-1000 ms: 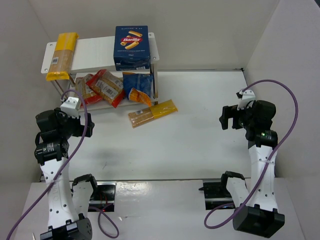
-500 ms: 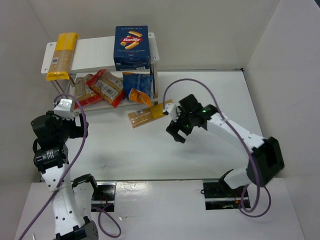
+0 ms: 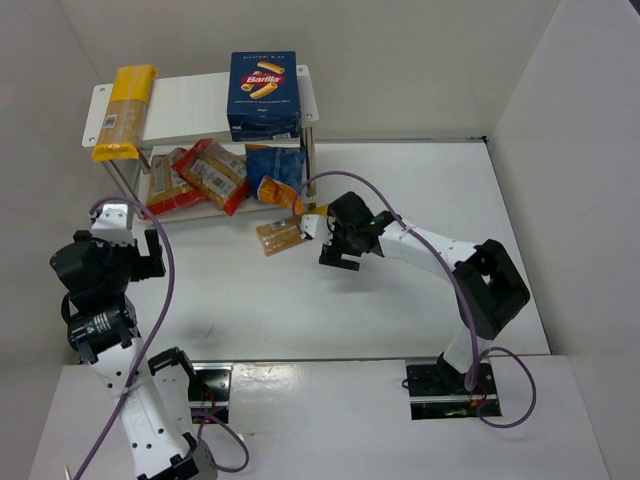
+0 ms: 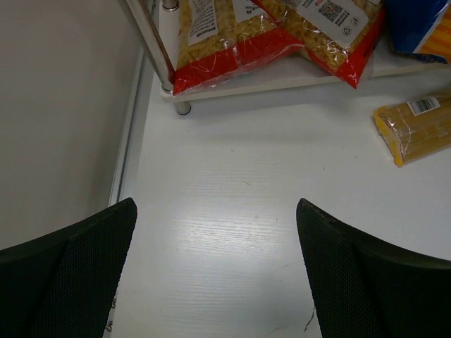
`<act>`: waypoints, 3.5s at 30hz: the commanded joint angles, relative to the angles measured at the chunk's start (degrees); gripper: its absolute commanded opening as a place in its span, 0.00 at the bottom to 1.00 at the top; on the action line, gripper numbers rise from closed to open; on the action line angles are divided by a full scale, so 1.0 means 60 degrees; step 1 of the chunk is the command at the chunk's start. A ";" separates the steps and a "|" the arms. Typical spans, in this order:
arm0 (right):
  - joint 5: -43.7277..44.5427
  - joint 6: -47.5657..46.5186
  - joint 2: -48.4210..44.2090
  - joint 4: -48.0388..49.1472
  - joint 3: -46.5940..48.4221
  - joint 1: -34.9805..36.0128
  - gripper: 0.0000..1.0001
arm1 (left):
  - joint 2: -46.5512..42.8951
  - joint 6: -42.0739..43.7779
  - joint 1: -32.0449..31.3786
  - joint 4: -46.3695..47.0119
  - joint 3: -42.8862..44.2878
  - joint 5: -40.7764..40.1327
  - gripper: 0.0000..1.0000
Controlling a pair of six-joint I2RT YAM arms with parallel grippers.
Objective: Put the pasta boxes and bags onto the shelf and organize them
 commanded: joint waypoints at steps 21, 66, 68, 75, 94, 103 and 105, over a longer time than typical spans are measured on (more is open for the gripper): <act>-0.0437 -0.3183 0.2092 0.3211 0.0989 -0.1091 0.90 | 0.0108 0.0039 0.0871 0.0390 -0.0095 0.0447 0.99; -0.2385 -0.3960 0.3017 -0.0977 0.2077 -0.0551 0.00 | -0.0156 0.0215 0.1252 0.0390 -0.0095 0.0814 0.99; -0.2502 -0.3960 0.2519 -0.1299 0.1768 -0.0331 0.00 | -0.0244 0.0216 0.1252 0.0390 -0.0095 0.0814 0.99; -0.2941 -0.3638 0.1449 -0.1974 0.0451 0.0533 0.00 | -0.0332 0.0216 0.1252 0.0302 -0.0183 0.0989 0.99; -0.2545 -0.2483 0.0190 -0.3190 -0.0271 0.0445 0.55 | -0.0507 0.0304 0.1252 0.0302 -0.0183 0.1164 0.99; -0.3468 -0.1340 -0.0532 -0.1346 0.0198 0.0900 0.85 | -0.0595 0.0304 0.1252 0.0302 -0.0183 0.1267 0.99; -0.3585 -0.1090 0.0344 -0.1256 0.0505 0.0900 0.92 | -0.0595 0.0392 0.1252 0.0302 -0.0183 0.1268 0.99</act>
